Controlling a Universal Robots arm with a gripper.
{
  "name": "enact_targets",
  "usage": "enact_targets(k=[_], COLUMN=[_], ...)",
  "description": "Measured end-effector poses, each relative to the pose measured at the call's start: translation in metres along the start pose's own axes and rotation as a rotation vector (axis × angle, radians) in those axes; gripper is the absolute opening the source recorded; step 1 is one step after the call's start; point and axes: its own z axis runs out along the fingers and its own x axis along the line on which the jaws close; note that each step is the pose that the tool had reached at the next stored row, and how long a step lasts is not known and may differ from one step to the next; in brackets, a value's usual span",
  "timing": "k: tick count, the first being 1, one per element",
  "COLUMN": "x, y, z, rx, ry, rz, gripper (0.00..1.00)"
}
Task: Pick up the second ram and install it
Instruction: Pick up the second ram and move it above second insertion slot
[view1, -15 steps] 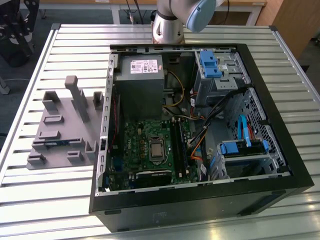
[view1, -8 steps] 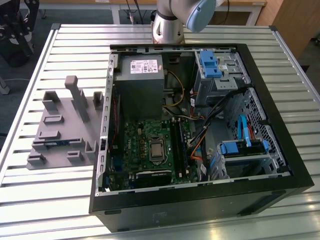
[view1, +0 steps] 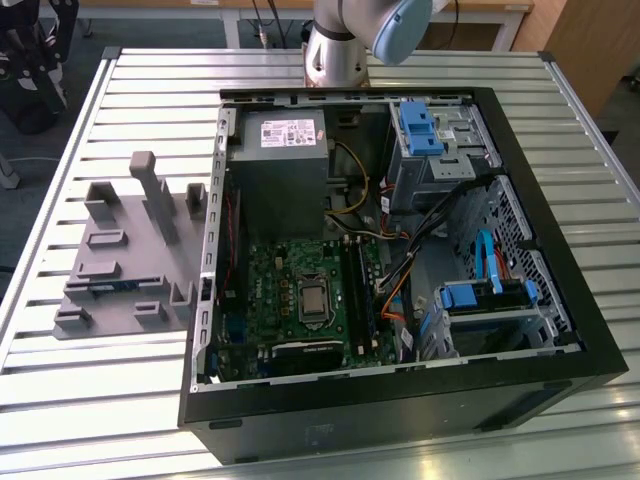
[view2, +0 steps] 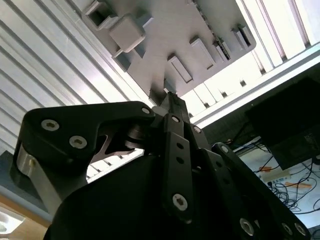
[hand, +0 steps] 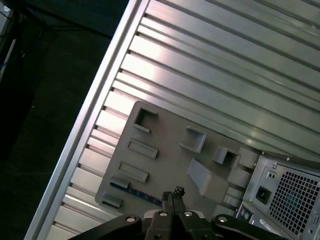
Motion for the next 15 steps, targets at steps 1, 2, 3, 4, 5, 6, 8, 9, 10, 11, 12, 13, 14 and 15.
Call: enact_targets(k=[1,2,3,4,5,6,8,9,10,11,12,13,14,15], x=[0.0001,0.0002,0.0003,0.0005,0.0006,0.0008,0.0009,0.0009,0.0010,0.0010,0.0011,0.0011,0.0012,0.0012], y=[0.0000,0.0000,0.0000,0.0000,0.0000,-0.0001,0.0000,0.0000,0.0000,0.0000,0.0000,0.0000,0.0000,0.0000], z=[0.0000,0.0000,0.0000,0.0000,0.0000,-0.0001,-0.0001,0.0000,0.0002,0.0002,0.0003,0.0003,0.0004,0.0004], rx=[0.0045,0.0087,0.0131,0.0172,0.0208,0.0225,0.0232,0.0231,0.0229,0.0227,0.0225,0.0223,0.0221,0.0219], ry=[0.0021,0.0041,0.0061,0.0080,0.0097,0.0107,0.0116,0.0118,0.0119,0.0123,0.0125,0.0128,0.0131,0.0134], rz=[-0.006,-0.011,-0.016,-0.021,-0.025,-0.031,-0.046,-0.058,-0.071,-0.084,-0.097,-0.110,-0.123,-0.135], gripper=[0.11,0.11,0.11,0.11,0.11,0.11,0.11,0.11,0.11,0.11,0.11,0.11,0.11,0.11])
